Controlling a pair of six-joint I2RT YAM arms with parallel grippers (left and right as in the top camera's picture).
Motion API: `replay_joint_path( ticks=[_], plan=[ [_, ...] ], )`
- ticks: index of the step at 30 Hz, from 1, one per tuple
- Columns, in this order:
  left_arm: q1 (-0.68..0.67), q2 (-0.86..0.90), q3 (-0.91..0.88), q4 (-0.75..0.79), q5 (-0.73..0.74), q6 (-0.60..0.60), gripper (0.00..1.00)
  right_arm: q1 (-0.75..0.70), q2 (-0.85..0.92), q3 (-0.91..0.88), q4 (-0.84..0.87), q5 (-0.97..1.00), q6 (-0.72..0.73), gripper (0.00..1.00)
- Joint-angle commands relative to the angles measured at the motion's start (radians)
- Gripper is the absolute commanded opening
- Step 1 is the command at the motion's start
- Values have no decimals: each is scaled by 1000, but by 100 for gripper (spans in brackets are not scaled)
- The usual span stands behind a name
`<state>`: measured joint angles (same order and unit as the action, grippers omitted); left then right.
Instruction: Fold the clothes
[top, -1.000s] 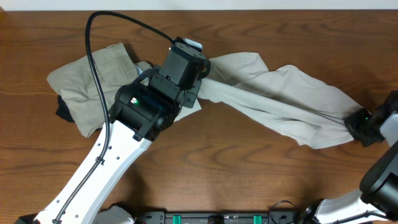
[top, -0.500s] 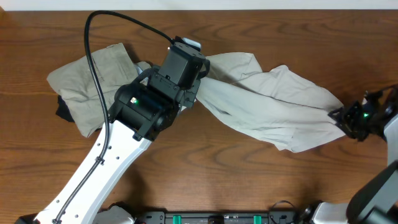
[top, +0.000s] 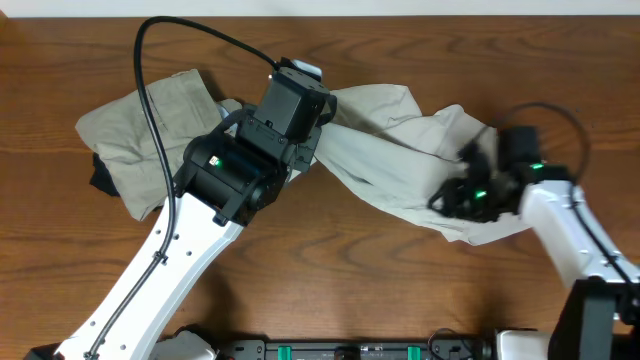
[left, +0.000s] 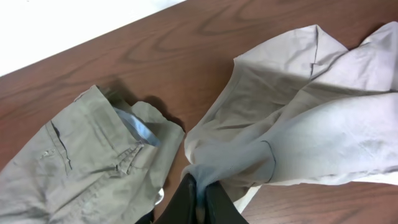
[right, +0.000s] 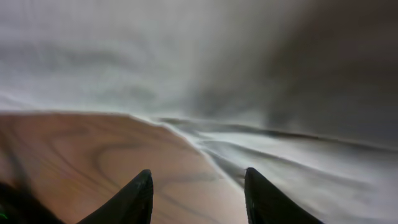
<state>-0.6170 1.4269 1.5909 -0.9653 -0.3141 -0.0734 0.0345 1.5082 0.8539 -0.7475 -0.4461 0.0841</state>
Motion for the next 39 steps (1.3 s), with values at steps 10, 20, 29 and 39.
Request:
replay_joint_path(
  ticks=[10, 20, 29, 39],
  plan=[
    [5, -9, 18, 2, -20, 14, 6, 119, 2, -176, 274, 209, 35, 39],
    [5, -9, 18, 2, -20, 20, 6, 119, -41, -159, 249, 88, 7, 42],
    [5, -9, 18, 2, -20, 29, 6, 62, -184, -115, 71, 61, 86, 42],
    [5, -9, 18, 2, -20, 36, 6, -69, -181, -117, -78, 166, 147, 41]
  ],
)
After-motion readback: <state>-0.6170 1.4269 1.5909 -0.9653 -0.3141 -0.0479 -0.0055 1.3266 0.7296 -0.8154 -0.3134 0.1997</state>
